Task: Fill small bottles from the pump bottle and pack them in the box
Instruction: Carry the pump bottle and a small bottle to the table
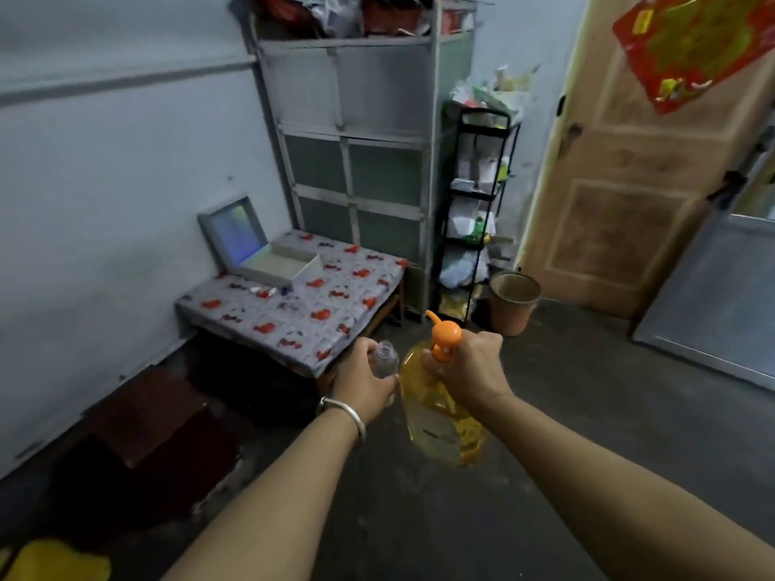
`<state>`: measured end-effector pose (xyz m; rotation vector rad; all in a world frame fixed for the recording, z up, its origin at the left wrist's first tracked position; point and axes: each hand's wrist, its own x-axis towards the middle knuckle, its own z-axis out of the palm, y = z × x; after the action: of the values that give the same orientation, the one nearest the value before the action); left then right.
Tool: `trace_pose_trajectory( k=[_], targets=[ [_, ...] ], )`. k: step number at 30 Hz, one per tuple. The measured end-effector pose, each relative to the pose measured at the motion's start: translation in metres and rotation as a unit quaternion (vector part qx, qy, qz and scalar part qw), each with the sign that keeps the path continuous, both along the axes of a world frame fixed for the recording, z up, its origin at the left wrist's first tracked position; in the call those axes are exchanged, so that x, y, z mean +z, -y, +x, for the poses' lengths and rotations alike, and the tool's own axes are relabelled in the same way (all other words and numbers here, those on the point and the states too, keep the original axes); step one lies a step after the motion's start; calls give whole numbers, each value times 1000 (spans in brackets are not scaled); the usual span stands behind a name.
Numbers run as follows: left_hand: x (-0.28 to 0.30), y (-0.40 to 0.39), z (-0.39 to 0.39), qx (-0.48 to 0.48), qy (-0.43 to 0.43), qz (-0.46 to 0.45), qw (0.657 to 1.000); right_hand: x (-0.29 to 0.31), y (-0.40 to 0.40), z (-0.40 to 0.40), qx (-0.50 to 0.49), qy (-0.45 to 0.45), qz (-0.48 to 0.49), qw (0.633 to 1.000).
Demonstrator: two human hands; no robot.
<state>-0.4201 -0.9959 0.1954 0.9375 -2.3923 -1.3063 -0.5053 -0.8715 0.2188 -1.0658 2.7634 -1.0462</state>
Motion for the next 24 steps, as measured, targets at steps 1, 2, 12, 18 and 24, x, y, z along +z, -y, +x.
trace_pose_trajectory(
  k=[1,2,12,18,24],
  targets=[
    [0,14,-2,14,-1,8,1000,0,17,-6,13,-4,1,1000],
    [1,30,-4,27,-3,18,999,1,37,-12,25,-6,-2,1000],
    [-10,226,-32,81,13,9,997,-29,245,-57,99,38,-4,994],
    [-23,340,-50,84,17,23,996,-49,362,-76,92,72,-34,993],
    [-38,445,-83,84,25,18,996,-63,470,-111,96,83,-34,991]
  ],
)
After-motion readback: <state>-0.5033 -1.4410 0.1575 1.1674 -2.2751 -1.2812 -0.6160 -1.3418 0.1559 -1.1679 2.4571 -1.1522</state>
